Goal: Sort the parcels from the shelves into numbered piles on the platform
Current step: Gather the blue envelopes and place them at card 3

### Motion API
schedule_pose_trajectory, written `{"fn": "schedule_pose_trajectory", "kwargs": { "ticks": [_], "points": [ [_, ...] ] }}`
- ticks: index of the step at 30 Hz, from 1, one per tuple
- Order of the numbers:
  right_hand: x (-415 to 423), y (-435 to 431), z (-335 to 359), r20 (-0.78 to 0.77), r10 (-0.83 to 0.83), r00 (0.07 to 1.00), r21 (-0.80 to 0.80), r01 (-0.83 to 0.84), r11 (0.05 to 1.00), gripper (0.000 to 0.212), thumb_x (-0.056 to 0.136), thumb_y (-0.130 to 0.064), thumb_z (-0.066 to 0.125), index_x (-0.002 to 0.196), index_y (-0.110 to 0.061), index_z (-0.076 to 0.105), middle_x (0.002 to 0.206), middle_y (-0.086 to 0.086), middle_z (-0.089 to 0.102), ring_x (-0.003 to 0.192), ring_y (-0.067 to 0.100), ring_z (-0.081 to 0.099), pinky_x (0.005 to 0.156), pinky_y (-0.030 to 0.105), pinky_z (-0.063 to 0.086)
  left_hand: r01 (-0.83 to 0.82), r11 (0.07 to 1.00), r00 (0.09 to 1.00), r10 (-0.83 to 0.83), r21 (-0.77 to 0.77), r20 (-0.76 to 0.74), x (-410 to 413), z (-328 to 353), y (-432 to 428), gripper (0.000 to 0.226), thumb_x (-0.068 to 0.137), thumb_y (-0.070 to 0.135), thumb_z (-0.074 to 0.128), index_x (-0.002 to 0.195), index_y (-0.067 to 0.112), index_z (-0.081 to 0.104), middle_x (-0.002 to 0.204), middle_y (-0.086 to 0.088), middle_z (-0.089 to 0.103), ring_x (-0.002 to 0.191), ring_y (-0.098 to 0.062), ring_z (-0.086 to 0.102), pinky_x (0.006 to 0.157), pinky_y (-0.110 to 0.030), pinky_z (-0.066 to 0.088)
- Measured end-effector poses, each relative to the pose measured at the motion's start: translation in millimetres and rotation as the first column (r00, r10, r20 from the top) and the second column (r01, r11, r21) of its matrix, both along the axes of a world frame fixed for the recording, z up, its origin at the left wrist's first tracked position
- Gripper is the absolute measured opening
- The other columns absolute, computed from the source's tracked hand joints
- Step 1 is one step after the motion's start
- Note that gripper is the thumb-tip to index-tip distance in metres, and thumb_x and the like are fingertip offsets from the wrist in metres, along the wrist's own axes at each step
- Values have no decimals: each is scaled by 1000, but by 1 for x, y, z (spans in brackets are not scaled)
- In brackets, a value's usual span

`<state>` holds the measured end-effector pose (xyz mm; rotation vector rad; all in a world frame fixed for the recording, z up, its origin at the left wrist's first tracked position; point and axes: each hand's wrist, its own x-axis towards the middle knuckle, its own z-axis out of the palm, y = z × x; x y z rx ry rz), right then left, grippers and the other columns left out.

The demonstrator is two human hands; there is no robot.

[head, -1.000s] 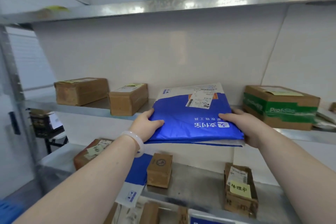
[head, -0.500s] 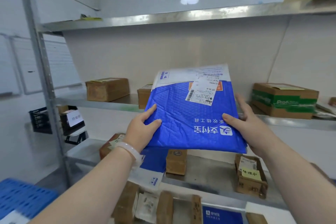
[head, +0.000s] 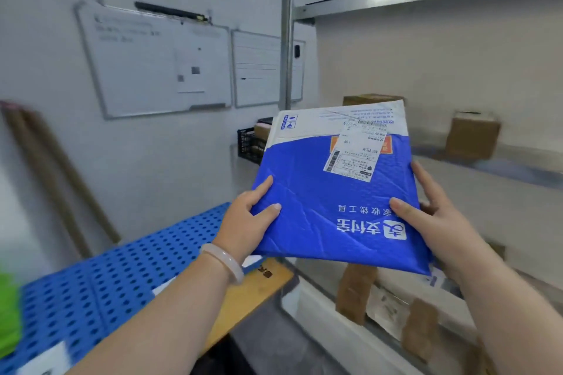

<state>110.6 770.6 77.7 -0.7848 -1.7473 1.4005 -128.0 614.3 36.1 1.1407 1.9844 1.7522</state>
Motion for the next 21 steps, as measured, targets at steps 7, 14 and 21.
{"fn": "schedule_pose_trajectory", "kwargs": {
  "ticks": [7,14,21],
  "points": [
    [-142,-29,-45,136,235,963,-62,-228,972,72,83,-32,71,134,-63,30,104,1,66,83,20,73,73,43,60,-275,956,959,280,-99,50,-82,-51,-90,52,93,28,60,138,44,42,129,11,48,119,-10,49,108,-33,38],
    [-280,-30,-96,211,446,870,-156,-420,894,72,82,-32,73,138,-51,32,105,0,66,80,19,73,64,38,60,-468,863,871,487,-190,65,-159,-97,-128,54,94,27,58,142,39,38,129,9,45,116,-5,42,97,-18,31],
    [-412,-11,-133,278,662,696,-284,-599,749,62,85,-33,71,135,-44,38,110,2,66,84,22,73,81,48,58,-619,735,746,661,-277,87,-229,-131,-131,54,95,25,56,144,38,35,121,6,45,105,-1,43,92,-17,31]
  ]
}}
